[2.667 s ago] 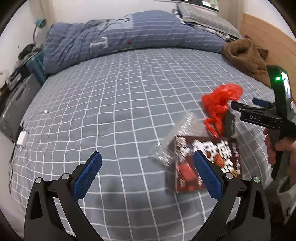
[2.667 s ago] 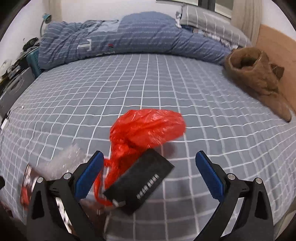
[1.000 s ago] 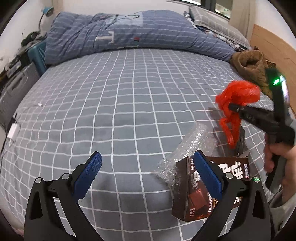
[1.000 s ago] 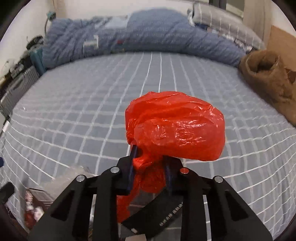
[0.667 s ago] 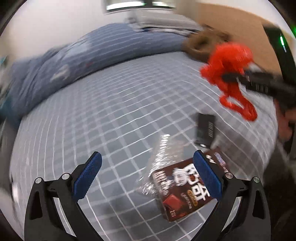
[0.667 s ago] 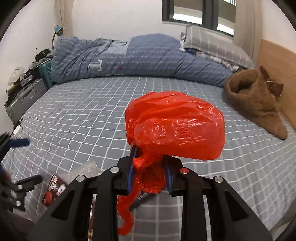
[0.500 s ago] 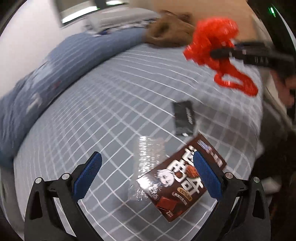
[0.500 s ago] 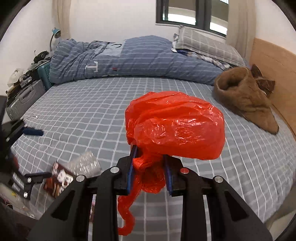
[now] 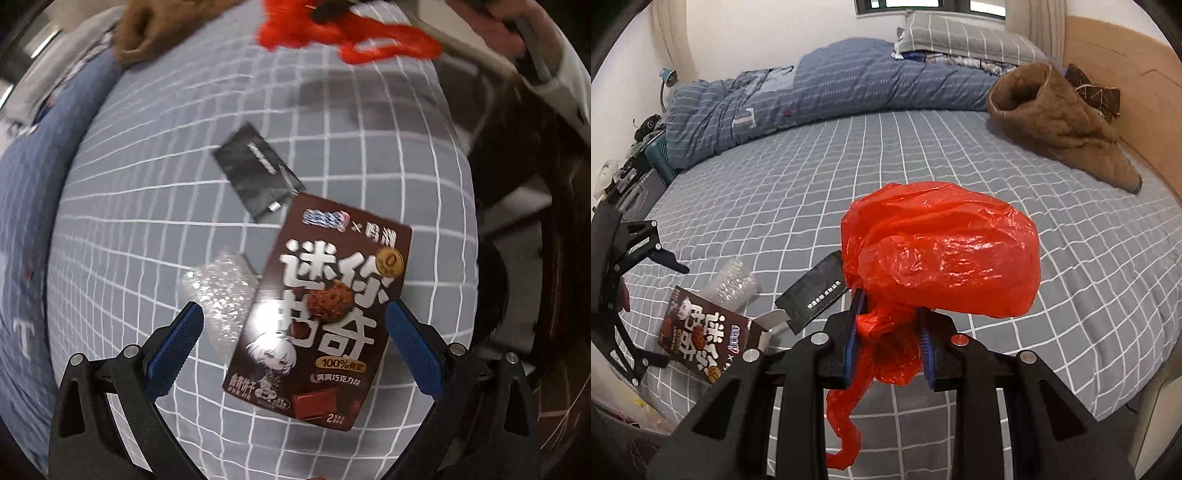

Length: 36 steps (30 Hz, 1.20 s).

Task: Collect trash
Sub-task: 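Grasp the brown snack box with the left tool while the right tool lifts the red bag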

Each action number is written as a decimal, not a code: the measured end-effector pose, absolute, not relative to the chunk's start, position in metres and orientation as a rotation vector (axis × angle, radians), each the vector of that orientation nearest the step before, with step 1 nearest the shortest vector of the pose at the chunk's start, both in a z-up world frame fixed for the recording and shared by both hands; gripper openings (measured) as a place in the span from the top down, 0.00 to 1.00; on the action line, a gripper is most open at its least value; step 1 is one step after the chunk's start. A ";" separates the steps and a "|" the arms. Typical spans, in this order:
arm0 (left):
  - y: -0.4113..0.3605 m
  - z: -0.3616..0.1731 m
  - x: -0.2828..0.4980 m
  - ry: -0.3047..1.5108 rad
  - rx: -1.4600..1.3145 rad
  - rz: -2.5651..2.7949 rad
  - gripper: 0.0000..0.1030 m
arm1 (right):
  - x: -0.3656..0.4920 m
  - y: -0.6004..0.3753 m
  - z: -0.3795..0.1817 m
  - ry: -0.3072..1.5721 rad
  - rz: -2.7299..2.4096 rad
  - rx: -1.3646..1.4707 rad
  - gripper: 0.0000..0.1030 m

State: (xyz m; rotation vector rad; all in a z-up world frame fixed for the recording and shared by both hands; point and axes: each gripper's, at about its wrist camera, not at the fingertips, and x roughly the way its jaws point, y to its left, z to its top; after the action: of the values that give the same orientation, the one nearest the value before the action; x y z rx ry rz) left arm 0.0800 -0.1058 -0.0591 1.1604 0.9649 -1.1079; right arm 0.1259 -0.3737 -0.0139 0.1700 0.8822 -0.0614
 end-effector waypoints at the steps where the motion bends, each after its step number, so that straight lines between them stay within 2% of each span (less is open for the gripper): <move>1: -0.107 -0.062 0.080 0.972 1.172 -1.111 0.06 | 0.128 -0.374 -0.016 0.886 -0.055 0.174 0.75; 14: -0.121 -0.094 0.061 1.047 1.329 -1.186 0.05 | 0.144 -0.374 -0.029 0.913 -0.042 0.185 0.75; 27: -0.123 -0.102 0.033 0.991 1.398 -1.113 0.06 | 0.143 -0.370 -0.030 0.911 -0.039 0.176 0.75; 28: -0.125 -0.103 0.036 1.002 1.379 -1.104 0.08 | 0.143 -0.369 -0.029 0.909 -0.035 0.176 0.75; 30: -0.124 -0.099 0.041 1.026 1.319 -1.103 0.21 | 0.143 -0.368 -0.029 0.909 -0.030 0.175 0.75; 32: -0.124 -0.094 0.040 1.042 1.283 -1.113 0.29 | 0.143 -0.367 -0.029 0.910 -0.027 0.176 0.75; 36: -0.121 -0.095 0.033 1.053 1.297 -1.103 0.31 | 0.142 -0.362 -0.029 0.914 -0.017 0.173 0.75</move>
State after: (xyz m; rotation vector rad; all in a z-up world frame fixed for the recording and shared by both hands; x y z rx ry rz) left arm 0.0329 -0.1206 -0.0947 1.2969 1.0530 -1.1034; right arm 0.1422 -0.3620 -0.0286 0.1733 0.9137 -0.0165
